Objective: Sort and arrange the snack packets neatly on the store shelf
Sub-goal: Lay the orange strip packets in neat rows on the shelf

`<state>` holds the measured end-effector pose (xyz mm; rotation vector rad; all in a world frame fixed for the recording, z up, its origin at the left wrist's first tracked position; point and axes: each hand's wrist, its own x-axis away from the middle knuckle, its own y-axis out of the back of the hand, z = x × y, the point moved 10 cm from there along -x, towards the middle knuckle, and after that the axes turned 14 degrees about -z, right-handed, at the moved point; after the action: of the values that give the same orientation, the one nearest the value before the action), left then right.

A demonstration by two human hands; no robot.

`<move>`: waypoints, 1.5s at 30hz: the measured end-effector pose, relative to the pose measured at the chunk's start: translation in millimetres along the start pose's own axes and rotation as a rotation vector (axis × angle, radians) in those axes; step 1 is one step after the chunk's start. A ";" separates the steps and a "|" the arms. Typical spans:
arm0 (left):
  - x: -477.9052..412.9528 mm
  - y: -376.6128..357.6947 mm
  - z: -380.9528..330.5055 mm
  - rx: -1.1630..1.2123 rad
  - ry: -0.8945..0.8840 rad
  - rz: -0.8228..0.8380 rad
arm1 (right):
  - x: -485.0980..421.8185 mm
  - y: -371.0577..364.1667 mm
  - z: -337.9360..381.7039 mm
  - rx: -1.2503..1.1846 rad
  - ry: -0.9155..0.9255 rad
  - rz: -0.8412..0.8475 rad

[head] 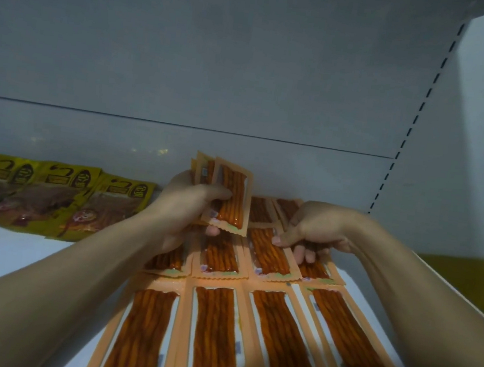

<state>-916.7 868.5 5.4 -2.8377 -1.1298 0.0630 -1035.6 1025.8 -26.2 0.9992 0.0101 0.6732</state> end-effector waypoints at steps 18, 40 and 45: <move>24.9 -32.0 -7.3 0.087 0.014 0.241 | 13.9 54.7 40.6 -0.512 0.354 -0.252; 24.1 -32.8 2.6 -0.073 -0.100 0.224 | 9.2 92.7 -13.1 0.399 0.133 -0.456; 26.6 -28.8 -9.4 -0.025 -0.173 0.169 | 37.7 64.2 39.7 -0.223 0.300 -0.323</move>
<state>-916.4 907.0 17.4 -2.9921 -0.9209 0.3131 -1026.6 1037.9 56.8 0.6558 0.3452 0.5082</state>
